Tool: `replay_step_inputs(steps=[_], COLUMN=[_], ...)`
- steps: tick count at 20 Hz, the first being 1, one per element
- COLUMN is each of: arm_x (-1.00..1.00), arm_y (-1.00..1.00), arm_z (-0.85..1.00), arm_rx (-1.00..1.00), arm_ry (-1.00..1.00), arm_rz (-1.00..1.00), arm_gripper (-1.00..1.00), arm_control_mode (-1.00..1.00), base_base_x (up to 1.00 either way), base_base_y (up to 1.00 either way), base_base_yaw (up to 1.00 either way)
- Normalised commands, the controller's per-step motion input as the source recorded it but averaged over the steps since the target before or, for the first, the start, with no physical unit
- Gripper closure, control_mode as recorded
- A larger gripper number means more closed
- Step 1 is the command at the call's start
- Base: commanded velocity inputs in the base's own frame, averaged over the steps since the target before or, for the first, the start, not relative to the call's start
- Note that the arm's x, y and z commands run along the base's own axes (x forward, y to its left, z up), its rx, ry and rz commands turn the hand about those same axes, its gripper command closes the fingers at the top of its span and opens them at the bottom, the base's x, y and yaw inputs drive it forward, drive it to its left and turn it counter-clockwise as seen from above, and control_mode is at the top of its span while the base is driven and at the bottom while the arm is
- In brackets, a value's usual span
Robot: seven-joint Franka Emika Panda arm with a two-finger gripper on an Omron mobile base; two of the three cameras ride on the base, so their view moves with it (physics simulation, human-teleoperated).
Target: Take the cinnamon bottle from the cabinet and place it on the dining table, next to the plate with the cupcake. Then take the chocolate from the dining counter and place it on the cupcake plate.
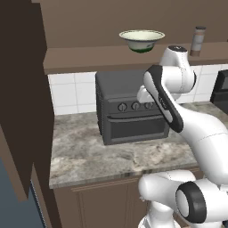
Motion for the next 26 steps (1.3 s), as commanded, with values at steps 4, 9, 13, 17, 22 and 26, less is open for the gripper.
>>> replay_step_inputs(steps=[4, 9, 13, 17, 22, 26], arm_x=[-0.05, 0.06, 0.12, 0.26, 0.17, 0.03], arm_y=[-0.01, -0.01, -0.39, -0.4, -0.45, -0.7], arm_z=[0.0, 0.0, 0.12, 0.37, 0.65, 0.78], arm_rx=[0.0, 0.0, 0.01, 0.04, 0.05, 0.03], arm_ry=[-0.02, -0.01, -0.2, -0.24, -0.24, -0.24], arm_rz=[0.0, -0.07, -0.23, -0.24, -0.18, -0.1], arm_gripper=[-1.0, -1.0, -1.0, -1.0, -1.0, -1.0], arm_control_mode=[-1.0, -1.0, -1.0, -1.0, -1.0, -1.0], base_base_x=[0.0, 0.0, 0.0, 0.0, 0.0, 0.0], base_base_y=[0.0, 0.0, 0.0, 0.0, 0.0, 0.0], base_base_yaw=[0.0, 0.0, 0.0, 0.0, 0.0, 0.0])
